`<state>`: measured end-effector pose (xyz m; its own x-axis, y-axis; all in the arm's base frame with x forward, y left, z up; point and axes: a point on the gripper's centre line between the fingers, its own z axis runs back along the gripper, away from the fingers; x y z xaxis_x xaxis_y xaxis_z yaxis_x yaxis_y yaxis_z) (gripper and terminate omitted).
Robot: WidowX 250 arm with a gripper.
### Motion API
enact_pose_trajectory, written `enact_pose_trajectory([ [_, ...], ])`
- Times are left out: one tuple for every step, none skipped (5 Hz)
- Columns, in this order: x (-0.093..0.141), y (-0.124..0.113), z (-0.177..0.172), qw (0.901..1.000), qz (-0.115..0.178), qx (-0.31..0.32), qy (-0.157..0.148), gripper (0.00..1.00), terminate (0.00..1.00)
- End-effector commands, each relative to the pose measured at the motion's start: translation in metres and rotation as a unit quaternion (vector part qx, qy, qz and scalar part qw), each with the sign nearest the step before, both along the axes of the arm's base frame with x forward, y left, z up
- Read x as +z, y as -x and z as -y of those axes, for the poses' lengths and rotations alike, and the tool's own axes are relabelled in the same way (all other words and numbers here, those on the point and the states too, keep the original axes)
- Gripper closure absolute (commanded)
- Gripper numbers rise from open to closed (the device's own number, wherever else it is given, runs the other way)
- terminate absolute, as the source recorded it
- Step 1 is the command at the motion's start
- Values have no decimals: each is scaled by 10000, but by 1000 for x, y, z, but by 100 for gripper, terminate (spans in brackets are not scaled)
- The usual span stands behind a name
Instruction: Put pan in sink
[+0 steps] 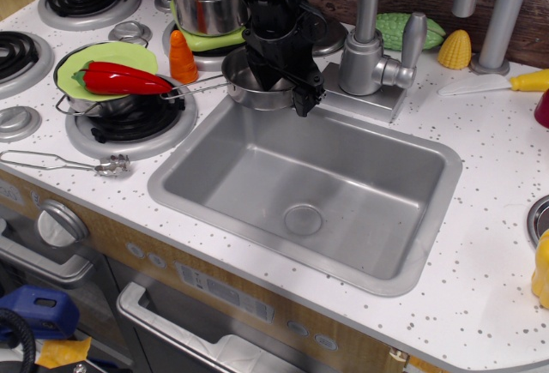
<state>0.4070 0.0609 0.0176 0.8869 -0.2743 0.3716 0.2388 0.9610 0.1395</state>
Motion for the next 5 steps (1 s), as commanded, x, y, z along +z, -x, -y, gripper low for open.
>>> enact_pose_trajectory([
  [10, -8, -2, 9995, 267, 85, 145, 0, 0],
  [10, -3, 3, 9996, 226, 124, 150, 100, 0],
  [16, 7, 8, 9990, 62, 435, 79, 100, 0],
  [33, 24, 17, 9950, -164, 974, -112, 100, 0],
  [41, 36, 29, 9923, -228, 1208, -143, 100, 0],
])
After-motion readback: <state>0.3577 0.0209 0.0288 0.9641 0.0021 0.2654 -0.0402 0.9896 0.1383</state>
